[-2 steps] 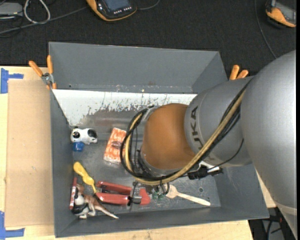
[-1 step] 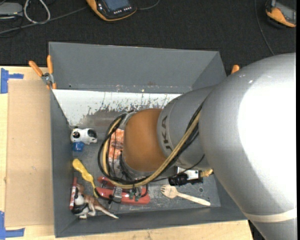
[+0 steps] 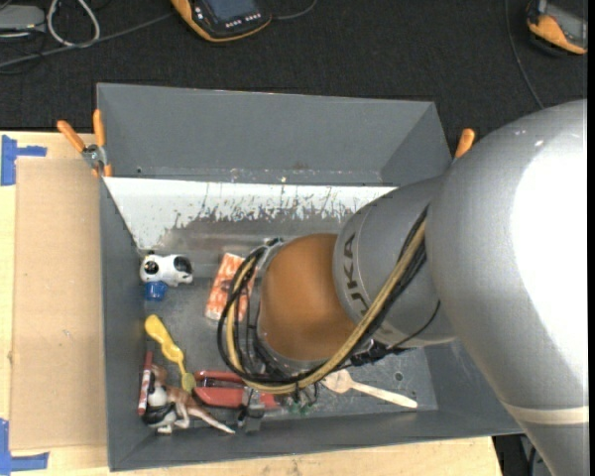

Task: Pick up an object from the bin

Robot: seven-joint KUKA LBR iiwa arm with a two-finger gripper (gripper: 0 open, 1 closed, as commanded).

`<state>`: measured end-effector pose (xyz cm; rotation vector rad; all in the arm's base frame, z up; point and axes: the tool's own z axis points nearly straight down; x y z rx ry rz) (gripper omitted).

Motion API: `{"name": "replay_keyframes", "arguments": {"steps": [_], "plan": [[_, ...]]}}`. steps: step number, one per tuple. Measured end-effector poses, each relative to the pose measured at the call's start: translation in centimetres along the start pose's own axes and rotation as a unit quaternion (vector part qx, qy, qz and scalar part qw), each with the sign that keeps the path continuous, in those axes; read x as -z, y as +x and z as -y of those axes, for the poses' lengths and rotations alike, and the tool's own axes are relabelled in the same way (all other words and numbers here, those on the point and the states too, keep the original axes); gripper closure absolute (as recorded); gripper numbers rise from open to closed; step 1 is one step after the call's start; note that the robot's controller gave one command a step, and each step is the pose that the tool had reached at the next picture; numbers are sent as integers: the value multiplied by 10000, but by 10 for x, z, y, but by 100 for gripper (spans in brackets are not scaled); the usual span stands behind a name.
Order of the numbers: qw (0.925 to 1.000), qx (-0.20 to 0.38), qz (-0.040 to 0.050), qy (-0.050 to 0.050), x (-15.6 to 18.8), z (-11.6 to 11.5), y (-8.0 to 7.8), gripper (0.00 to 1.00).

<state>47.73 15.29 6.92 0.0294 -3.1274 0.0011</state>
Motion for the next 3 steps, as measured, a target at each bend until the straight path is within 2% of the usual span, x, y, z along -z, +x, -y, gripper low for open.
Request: {"name": "replay_keyframes", "arguments": {"steps": [2, 3], "plan": [[10000, -15, 0, -2, 0, 0, 0, 100], [9999, 114, 98, -23, 3, 20, -1, 0]]}}
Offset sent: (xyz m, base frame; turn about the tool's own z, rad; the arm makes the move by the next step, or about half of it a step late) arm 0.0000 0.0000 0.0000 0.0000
